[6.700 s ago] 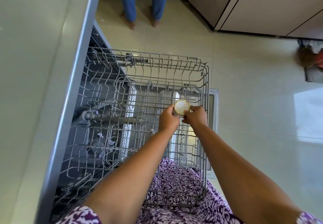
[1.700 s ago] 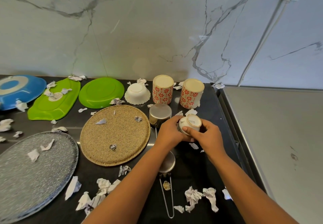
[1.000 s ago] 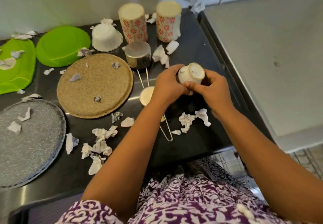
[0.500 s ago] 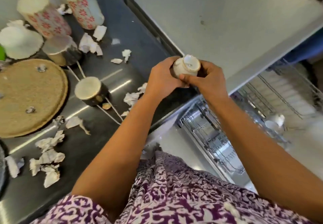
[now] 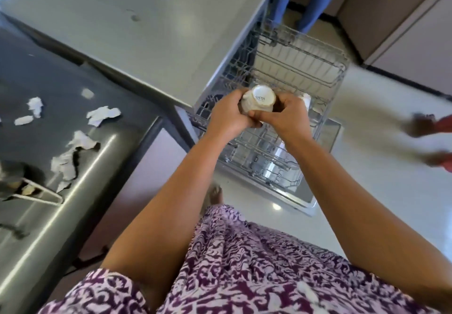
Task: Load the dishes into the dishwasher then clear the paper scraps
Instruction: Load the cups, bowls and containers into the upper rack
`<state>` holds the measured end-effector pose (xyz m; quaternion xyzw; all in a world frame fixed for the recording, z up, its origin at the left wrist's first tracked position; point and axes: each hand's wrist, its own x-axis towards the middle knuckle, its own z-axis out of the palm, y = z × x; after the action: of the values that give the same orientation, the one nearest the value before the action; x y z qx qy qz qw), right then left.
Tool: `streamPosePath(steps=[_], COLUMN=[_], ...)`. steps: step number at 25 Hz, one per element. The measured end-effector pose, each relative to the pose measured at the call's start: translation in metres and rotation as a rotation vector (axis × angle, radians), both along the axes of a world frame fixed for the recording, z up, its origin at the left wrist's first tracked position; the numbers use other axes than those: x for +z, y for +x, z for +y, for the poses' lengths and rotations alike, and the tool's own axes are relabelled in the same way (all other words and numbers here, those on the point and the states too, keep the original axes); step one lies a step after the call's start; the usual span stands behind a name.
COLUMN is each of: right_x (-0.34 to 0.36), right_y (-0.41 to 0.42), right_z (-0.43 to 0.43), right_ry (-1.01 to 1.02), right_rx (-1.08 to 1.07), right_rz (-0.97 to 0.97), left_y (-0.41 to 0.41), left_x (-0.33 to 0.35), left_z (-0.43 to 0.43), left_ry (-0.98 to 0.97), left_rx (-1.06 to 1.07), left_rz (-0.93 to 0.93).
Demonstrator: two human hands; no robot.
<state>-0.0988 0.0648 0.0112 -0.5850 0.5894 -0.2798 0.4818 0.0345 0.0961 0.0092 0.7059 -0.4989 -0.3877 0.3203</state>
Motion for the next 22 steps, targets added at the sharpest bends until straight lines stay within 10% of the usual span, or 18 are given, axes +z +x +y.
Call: streamPosePath(steps=[22], right_x=[-0.213], right_y=[-0.026], right_z=[-0.234], right_ry=[0.189], right_rx=[-0.341], right_rz=[0.169], left_y=[-0.063], left_x=[-0.217], left_z=[-0.271], left_ry=[0.252], left_rx=[-0.218], left_rz=[-0.158])
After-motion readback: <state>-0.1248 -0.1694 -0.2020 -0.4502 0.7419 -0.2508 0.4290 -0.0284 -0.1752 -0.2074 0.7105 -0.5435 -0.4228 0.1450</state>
